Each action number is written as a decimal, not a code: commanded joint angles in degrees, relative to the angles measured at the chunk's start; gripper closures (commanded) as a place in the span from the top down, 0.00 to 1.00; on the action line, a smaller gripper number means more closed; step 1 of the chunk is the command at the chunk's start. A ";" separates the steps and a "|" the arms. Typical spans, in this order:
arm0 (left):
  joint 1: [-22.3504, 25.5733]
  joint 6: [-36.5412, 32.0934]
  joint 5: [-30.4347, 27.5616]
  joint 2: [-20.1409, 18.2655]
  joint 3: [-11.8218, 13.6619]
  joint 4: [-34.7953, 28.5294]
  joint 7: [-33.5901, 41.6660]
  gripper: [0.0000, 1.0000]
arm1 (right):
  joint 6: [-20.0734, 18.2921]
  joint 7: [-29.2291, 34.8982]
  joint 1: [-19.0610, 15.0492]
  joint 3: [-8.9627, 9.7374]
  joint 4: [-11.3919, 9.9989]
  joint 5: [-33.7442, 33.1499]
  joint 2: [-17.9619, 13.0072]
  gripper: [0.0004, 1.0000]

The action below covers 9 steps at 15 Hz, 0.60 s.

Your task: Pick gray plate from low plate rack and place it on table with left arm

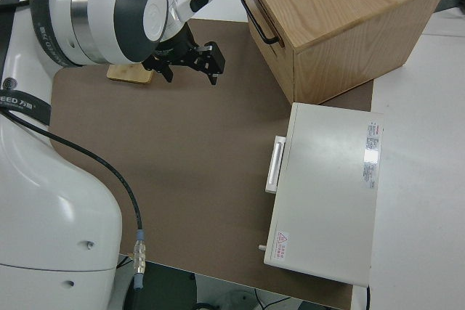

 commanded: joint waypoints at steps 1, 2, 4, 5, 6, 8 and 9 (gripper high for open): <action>-0.58 -5.48 5.04 1.08 -2.23 7.64 -6.51 1.00 | -0.05 0.22 0.42 -0.34 0.37 0.15 0.02 0.98; -0.66 -6.45 5.13 1.08 -2.32 9.14 -8.44 1.00 | -0.05 0.22 0.42 -0.34 0.37 0.15 0.02 0.98; -0.66 -6.46 5.22 0.99 -2.41 9.33 -8.90 1.00 | -0.05 0.22 0.42 -0.34 0.37 0.15 0.02 0.98; -0.66 -6.28 6.26 1.08 -2.50 9.41 -8.64 1.00 | -0.05 0.22 0.42 -0.34 0.37 0.15 0.02 0.98; -0.75 -6.28 8.10 1.16 -2.76 9.41 -8.55 1.00 | -0.05 0.22 0.42 -0.34 0.37 0.15 0.02 0.98; -0.66 -6.28 9.17 1.08 -3.64 9.50 -8.37 1.00 | -0.05 0.22 0.42 -0.34 0.37 0.15 0.02 0.98; -0.75 -6.37 9.17 1.08 -3.82 9.50 -8.46 1.00 | -0.05 0.22 0.42 -0.34 0.37 0.15 0.02 0.98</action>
